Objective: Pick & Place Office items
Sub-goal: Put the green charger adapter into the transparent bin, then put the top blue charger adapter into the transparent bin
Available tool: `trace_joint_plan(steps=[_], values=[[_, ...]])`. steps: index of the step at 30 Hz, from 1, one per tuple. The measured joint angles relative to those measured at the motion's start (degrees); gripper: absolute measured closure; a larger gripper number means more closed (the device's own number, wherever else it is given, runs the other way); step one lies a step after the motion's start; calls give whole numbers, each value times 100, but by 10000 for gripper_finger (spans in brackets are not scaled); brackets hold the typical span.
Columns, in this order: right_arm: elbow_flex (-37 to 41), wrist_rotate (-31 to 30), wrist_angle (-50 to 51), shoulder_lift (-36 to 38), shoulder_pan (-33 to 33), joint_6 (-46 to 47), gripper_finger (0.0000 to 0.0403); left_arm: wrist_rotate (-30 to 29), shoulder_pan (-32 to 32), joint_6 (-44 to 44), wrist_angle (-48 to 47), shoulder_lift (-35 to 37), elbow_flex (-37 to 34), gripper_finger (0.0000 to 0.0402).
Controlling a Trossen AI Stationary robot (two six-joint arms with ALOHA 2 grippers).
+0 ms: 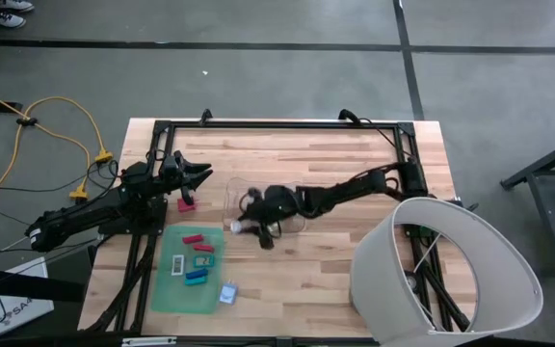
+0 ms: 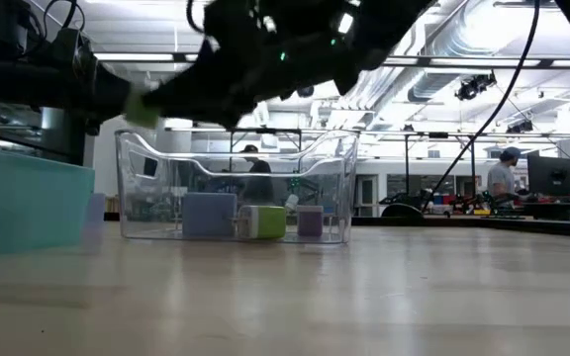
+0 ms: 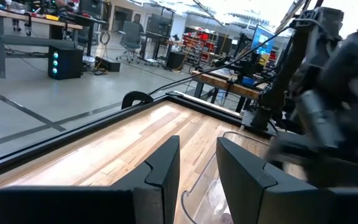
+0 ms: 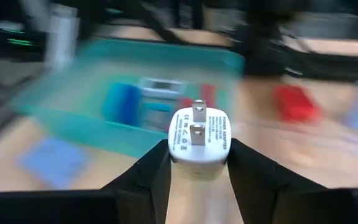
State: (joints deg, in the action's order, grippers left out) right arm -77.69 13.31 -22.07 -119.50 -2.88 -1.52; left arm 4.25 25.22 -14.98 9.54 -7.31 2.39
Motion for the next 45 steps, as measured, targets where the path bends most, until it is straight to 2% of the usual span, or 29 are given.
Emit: trace_joint_plan(steps=[7,14,21,30,39,45], values=[[7,-1203,502,-5,373,123,283,-2,1,0,0,-2,0,299],[7,-1365,1002,-7,445,566,277,0,2,0,0,-2,0,299],[7,-2220,1623,-13,534,660,284,0,0,0,-2,-2,0,299],[7,-2192,1911,-15,597,981,282,0,-1,2,-2,-2,-2,299],[7,-2149,1907,-15,589,1141,251,0,2,2,-2,0,0,299],[7,-2132,1905,-15,589,1134,254,0,-1,-1,0,-1,0,299]])
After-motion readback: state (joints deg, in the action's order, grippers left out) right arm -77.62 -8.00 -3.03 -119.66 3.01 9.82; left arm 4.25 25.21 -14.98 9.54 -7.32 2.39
